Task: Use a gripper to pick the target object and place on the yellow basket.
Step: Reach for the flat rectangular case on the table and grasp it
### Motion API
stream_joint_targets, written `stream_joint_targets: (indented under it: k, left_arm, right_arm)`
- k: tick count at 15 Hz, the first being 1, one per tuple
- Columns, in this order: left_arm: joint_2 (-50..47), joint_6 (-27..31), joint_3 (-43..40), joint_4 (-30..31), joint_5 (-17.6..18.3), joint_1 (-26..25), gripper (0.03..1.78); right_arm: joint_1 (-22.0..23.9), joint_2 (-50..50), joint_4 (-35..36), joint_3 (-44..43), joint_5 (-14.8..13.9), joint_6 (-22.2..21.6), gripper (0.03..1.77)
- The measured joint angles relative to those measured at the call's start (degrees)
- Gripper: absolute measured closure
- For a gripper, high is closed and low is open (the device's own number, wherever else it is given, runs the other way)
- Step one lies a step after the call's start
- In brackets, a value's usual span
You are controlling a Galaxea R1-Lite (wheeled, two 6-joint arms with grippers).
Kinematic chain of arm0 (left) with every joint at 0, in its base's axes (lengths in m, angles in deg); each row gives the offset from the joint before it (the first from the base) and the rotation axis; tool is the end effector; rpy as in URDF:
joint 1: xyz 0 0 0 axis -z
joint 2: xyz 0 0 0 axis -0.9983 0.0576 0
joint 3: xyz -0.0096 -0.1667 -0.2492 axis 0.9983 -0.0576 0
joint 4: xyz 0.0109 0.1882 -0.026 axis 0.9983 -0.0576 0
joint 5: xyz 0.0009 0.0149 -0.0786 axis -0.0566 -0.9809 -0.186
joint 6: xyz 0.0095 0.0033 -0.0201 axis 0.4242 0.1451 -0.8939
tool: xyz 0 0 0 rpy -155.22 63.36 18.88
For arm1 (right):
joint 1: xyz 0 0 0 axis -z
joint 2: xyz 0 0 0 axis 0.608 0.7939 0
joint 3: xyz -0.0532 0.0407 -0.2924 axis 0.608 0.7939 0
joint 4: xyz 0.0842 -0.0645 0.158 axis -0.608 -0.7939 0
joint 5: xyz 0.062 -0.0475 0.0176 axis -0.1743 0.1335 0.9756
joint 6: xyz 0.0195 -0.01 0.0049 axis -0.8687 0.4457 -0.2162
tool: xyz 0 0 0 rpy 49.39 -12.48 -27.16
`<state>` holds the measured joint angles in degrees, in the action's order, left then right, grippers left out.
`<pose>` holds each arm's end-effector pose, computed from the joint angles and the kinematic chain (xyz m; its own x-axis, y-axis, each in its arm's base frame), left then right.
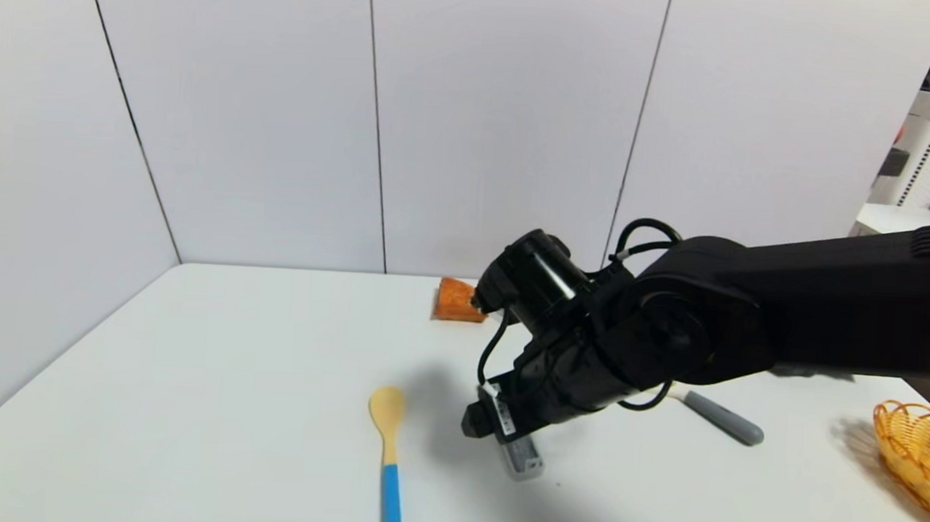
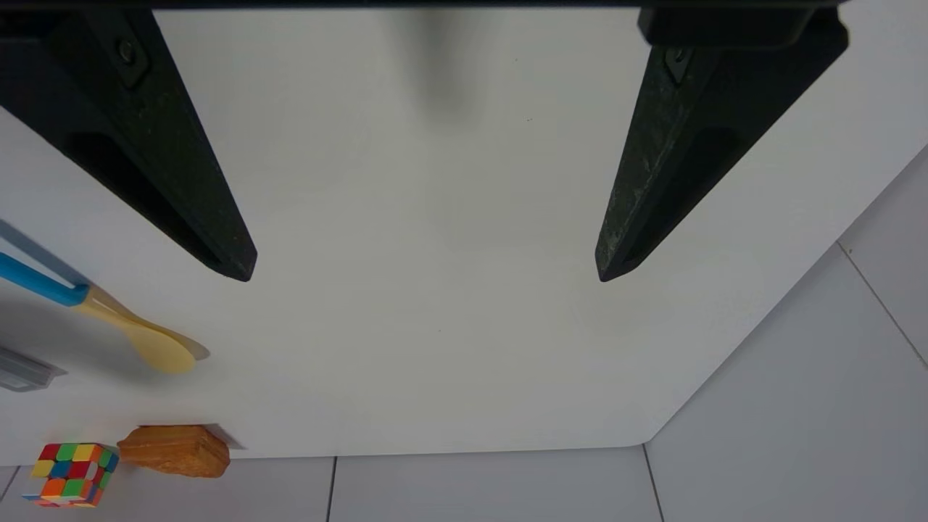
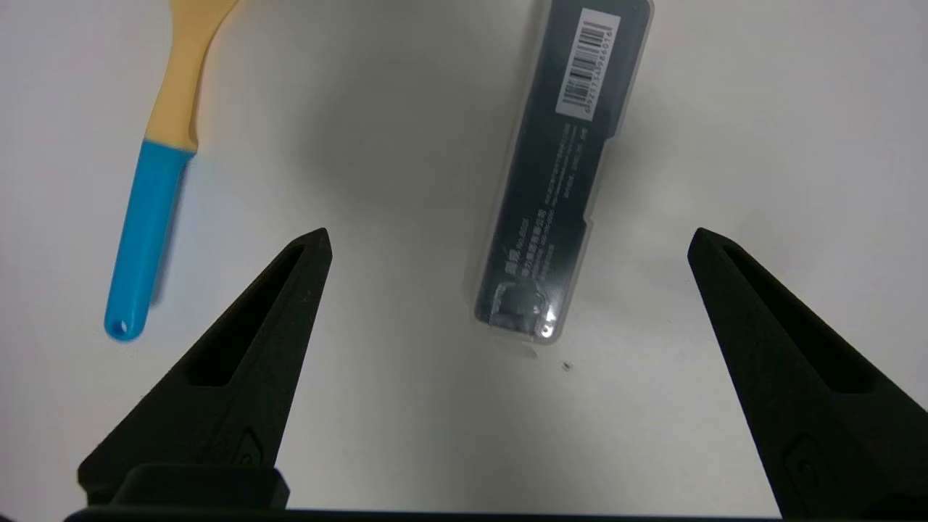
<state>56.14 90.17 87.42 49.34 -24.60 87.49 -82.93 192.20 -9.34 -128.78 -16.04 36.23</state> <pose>-0.0229 0.0003 0.0780 0.9996 -0.0126 0.0234 0.0124 0.9999 0.0075 0.2591 0.2601 0.1588 0.4223 0.2804 -0.8620 -0.4870 0.8723 0.0451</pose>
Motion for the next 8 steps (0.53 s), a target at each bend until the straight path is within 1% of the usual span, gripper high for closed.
stream_joint_targets:
  k: [3, 5, 8]
  left_arm:
    - [0.0, 0.0, 0.0, 0.0, 0.0, 0.0, 0.12]
    - [0.0, 0.0, 0.0, 0.0, 0.0, 0.0, 0.12]
    - [0.0, 0.0, 0.0, 0.0, 0.0, 0.0, 0.12]
  right_arm:
    - [-0.1, 2.6, -0.1, -1.5, -1.7, -2.0, 0.1]
    - [0.1, 3.8, -0.2, -2.0, -1.9, -3.9, 0.1]
    - [1.4, 5.5, -2.9, -3.2, -1.9, -5.2, 0.1]
